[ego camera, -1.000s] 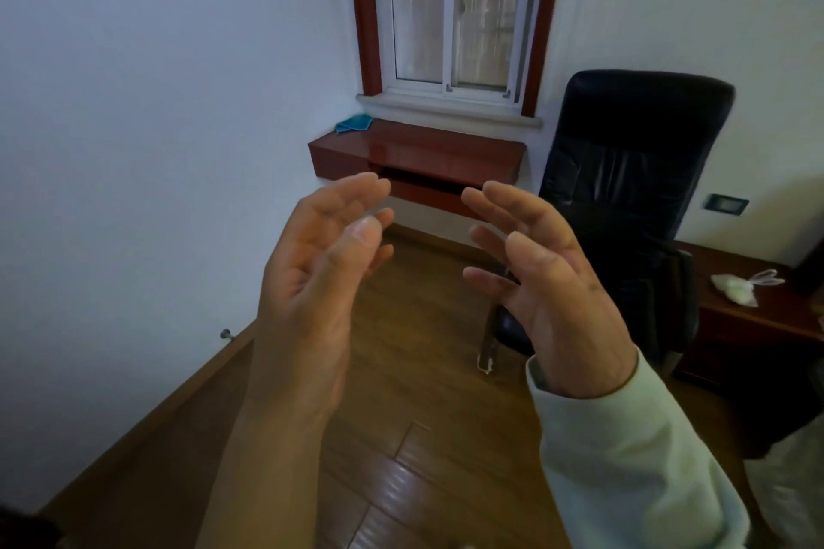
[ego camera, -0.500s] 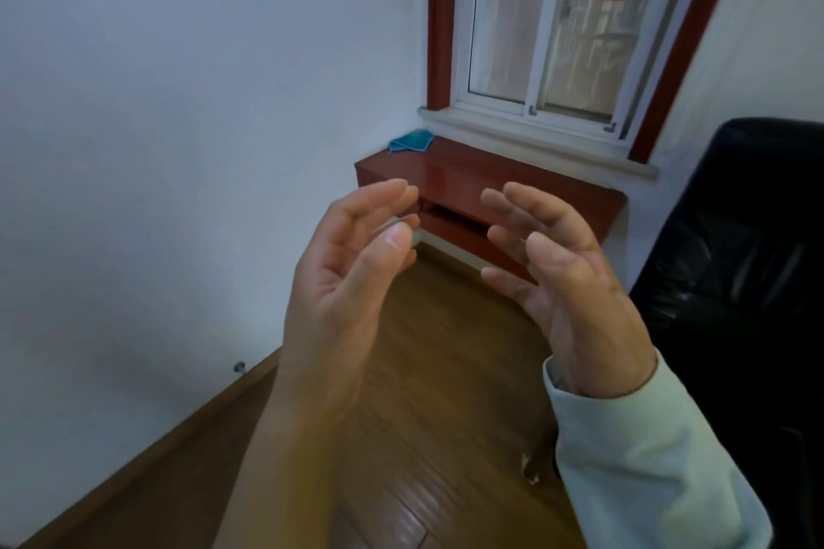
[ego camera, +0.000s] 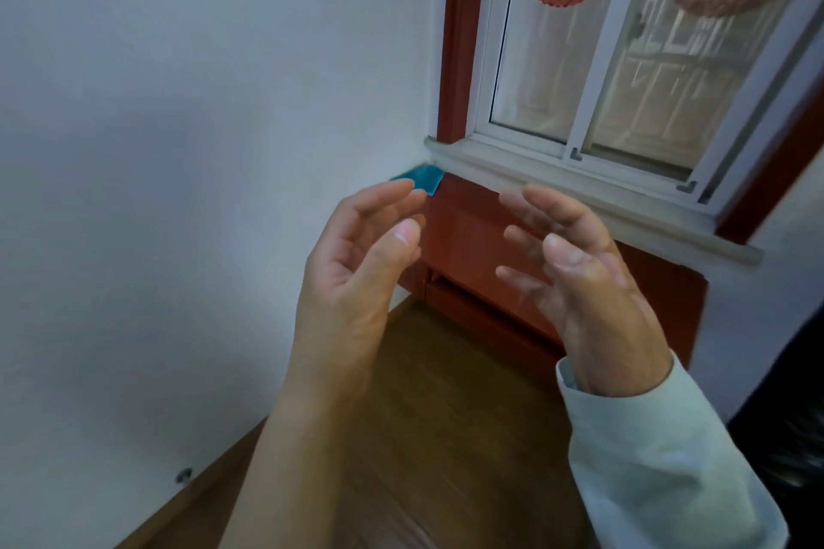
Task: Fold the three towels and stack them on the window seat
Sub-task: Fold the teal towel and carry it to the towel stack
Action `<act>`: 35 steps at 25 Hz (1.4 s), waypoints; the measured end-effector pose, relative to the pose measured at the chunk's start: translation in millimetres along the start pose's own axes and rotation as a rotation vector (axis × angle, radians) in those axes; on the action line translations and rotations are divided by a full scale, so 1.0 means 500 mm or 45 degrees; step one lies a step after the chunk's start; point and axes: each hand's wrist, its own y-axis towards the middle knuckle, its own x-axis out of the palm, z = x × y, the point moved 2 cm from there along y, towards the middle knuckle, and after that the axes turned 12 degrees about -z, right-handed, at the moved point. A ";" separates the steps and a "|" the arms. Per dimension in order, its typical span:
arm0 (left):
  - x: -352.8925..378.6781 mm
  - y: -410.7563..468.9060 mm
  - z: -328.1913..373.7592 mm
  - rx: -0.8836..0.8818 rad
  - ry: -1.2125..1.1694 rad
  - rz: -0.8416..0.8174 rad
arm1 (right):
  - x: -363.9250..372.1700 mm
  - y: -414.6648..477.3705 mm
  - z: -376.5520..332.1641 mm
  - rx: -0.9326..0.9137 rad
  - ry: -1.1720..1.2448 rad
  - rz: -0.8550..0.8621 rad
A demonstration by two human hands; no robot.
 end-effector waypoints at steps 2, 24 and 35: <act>-0.019 0.105 -0.044 -0.026 0.024 0.005 | -0.032 0.100 0.039 0.022 0.011 0.013; -0.229 1.090 -0.740 -0.316 0.344 0.137 | -0.424 1.098 0.694 0.371 0.046 0.031; -0.352 1.265 -1.196 -0.526 0.737 -0.105 | -0.493 1.235 1.100 0.633 0.056 0.192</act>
